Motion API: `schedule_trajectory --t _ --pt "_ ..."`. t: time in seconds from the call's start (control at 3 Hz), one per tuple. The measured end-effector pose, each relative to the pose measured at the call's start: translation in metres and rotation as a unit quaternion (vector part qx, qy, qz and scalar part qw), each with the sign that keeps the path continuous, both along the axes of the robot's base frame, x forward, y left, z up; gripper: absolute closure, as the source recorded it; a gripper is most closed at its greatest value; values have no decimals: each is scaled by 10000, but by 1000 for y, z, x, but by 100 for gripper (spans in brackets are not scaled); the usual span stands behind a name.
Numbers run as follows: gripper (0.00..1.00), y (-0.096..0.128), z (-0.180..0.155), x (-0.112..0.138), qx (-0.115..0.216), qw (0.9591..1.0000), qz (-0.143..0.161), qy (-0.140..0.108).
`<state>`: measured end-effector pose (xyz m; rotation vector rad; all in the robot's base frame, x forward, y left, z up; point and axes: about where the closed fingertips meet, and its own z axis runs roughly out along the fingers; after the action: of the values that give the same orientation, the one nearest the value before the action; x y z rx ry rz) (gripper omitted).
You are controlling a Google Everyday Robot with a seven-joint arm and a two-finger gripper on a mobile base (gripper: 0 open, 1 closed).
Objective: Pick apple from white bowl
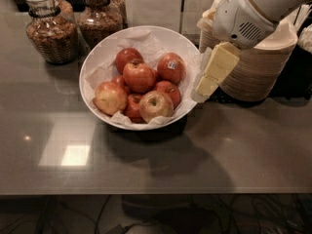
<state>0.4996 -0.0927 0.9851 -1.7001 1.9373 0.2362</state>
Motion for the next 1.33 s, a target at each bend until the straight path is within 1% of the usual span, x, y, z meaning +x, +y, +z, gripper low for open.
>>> schedule_trajectory --t 0.33,0.67,1.0,1.33 --pt "0 22 1 4 308 9991 226 162" --pt "0 22 2 4 319 9991 230 164" --pt "0 27 0 7 332 9991 238 85" --pt "0 54 -12 19 488 9976 466 122"
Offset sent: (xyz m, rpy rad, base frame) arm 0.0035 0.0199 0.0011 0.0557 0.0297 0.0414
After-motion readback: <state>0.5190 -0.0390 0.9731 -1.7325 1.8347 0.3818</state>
